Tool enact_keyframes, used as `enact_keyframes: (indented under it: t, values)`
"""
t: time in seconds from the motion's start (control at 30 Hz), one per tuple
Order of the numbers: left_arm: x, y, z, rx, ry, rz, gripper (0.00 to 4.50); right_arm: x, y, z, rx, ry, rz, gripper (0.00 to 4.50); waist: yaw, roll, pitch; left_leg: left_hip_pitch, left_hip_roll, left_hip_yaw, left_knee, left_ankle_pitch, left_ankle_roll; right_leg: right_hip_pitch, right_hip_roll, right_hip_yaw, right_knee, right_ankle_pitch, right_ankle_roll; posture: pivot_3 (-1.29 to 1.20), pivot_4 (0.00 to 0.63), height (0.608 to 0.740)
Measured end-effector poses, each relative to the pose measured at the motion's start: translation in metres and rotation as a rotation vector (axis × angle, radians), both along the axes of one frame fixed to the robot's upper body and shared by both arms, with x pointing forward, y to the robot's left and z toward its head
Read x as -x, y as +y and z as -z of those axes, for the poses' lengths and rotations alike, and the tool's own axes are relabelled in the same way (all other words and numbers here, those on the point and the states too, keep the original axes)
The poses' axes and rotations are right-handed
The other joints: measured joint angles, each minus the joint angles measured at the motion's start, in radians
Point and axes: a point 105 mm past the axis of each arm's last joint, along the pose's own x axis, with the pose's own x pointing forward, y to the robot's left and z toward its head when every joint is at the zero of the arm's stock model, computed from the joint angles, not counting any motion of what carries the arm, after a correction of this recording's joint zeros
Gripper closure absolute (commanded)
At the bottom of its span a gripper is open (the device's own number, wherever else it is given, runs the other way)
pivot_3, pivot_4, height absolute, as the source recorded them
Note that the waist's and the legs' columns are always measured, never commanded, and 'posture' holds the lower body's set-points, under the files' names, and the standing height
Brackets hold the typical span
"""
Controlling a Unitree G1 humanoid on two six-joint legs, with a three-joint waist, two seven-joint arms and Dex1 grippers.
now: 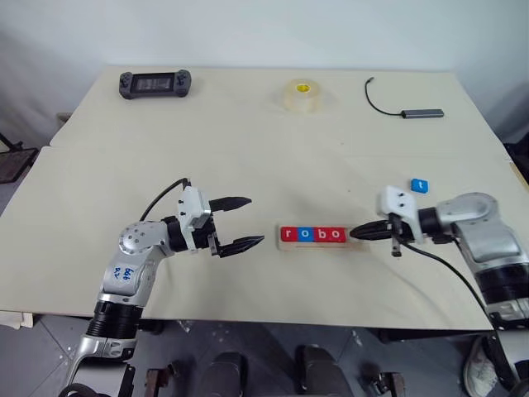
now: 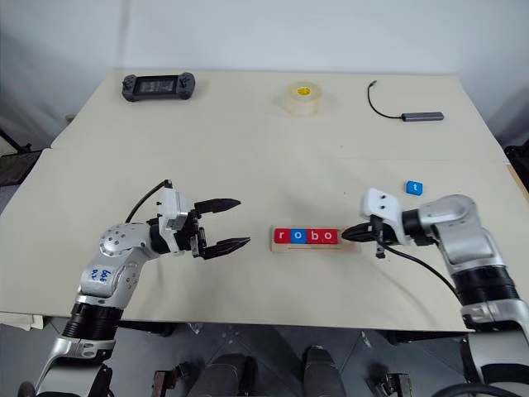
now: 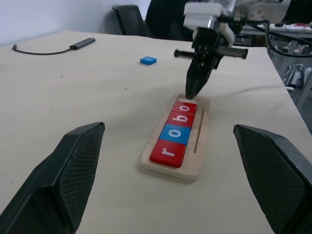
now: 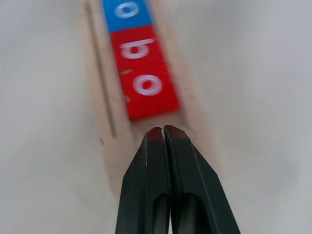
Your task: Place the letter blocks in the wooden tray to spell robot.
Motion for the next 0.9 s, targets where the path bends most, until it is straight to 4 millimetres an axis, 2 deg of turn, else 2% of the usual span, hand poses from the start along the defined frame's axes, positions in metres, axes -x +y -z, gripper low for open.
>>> enact_keyframes:
  t: [0.1,0.2,0.27,0.33,0.47,0.57,0.63,0.77,0.9]
  values:
    - [0.000,-0.002,0.000,0.002,0.000,0.008,0.00,0.012,-0.024,-0.008,-0.039,-0.054,0.115,2.61,0.005,0.000,0.000,0.000,0.000,0.000,0.000,0.000,0.000,0.000,0.000,0.000,0.000,0.000,0.000,0.00,0.150,0.740]
    - [-0.002,-0.003,0.001,0.003,0.010,0.015,0.00,0.035,-0.050,0.001,-0.100,-0.075,0.276,1.59,0.015,0.000,0.000,0.001,0.001,0.001,0.000,0.000,0.000,0.001,0.002,0.000,0.000,0.000,0.000,0.00,0.150,0.740]
    - [-0.003,-0.003,0.003,0.002,0.017,0.023,0.00,0.051,-0.069,0.005,-0.152,-0.136,0.415,0.79,0.016,0.000,0.000,0.001,0.000,0.001,0.000,0.000,0.000,0.001,0.001,0.001,0.000,0.000,0.000,0.00,0.150,0.740]
    - [-0.005,-0.004,0.004,0.003,0.021,0.032,0.00,0.063,-0.085,0.009,-0.187,-0.195,0.539,0.17,0.015,0.000,0.000,0.002,0.000,0.001,0.000,0.000,0.001,0.002,0.001,0.002,0.000,0.000,0.000,0.00,0.150,0.740]
    - [-0.008,-0.006,0.003,0.003,0.019,0.048,0.00,0.090,-0.114,0.020,-0.228,-0.300,0.777,0.05,0.009,0.000,0.000,0.004,0.000,0.003,-0.001,0.000,0.001,0.003,0.002,0.003,0.001,0.000,0.000,0.00,0.150,0.740]
    - [-0.008,-0.006,0.004,-0.001,0.021,0.056,0.00,0.103,-0.121,0.028,-0.239,-0.338,0.870,0.05,0.000,0.000,0.000,0.005,0.001,0.004,-0.001,0.000,0.000,0.004,0.003,0.004,0.002,0.000,0.000,0.00,0.150,0.740]
    - [-0.008,-0.006,0.004,-0.003,0.018,0.062,0.00,0.104,-0.122,0.030,-0.258,-0.360,0.902,0.05,-0.006,0.000,0.000,0.005,0.001,0.004,-0.001,0.000,0.001,0.004,0.002,0.004,0.002,0.000,0.000,0.00,0.150,0.740]
    - [-0.009,-0.009,0.000,-0.003,0.007,0.071,0.00,0.091,-0.119,0.013,-0.286,-0.457,0.915,0.05,-0.017,0.001,0.000,0.007,0.001,0.004,-0.001,0.001,0.001,0.005,0.003,0.004,0.002,0.000,0.000,0.00,0.150,0.740]
    - [-0.009,-0.011,0.000,0.002,0.005,0.075,0.00,0.060,-0.111,-0.009,-0.373,-0.457,0.914,0.05,-0.014,0.001,-0.001,0.010,0.002,0.002,-0.001,0.001,0.001,0.009,0.002,0.003,0.002,0.000,0.000,0.00,0.150,0.740]
